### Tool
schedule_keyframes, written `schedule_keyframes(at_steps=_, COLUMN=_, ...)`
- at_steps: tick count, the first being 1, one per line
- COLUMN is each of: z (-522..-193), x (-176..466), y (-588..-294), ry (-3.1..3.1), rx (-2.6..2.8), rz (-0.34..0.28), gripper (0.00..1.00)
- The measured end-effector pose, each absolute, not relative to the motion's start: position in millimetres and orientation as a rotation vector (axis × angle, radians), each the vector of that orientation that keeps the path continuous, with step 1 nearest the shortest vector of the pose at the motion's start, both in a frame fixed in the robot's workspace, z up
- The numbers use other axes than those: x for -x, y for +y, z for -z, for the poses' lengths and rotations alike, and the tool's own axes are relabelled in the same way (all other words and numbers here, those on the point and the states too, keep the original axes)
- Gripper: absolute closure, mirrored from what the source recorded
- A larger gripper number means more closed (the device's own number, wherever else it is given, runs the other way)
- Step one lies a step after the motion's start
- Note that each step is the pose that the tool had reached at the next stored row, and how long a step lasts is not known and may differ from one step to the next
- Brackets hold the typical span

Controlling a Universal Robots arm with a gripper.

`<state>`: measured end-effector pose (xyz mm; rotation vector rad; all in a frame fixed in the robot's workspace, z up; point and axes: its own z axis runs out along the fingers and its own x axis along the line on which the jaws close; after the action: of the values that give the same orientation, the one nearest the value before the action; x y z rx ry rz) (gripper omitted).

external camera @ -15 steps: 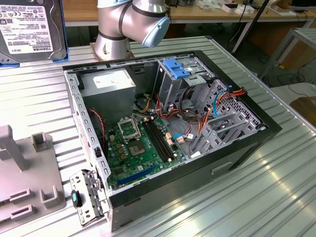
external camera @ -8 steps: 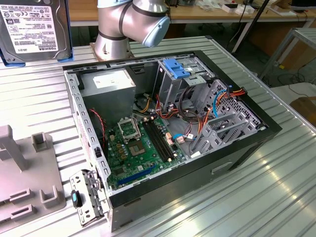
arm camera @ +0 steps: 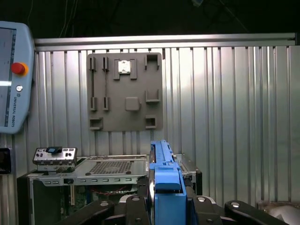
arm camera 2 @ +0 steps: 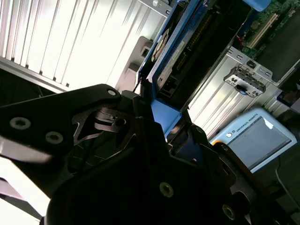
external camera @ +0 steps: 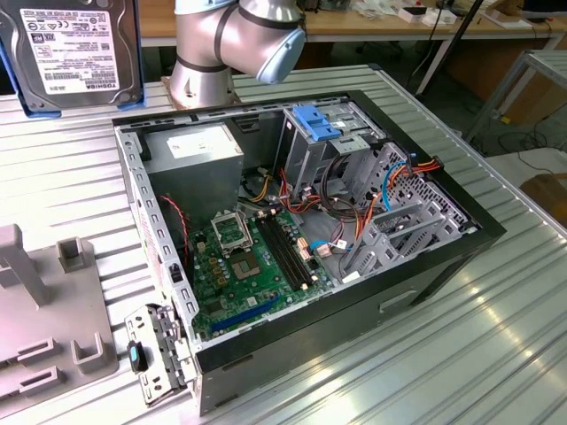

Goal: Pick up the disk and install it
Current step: 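Pick up the disk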

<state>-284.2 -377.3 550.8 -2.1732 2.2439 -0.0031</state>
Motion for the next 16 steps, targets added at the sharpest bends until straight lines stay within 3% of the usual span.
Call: schedule_keyframes(at_steps=16, z=-551, x=263, y=-377, ry=2.244, rx=2.173, rz=0.003, gripper=0.63)
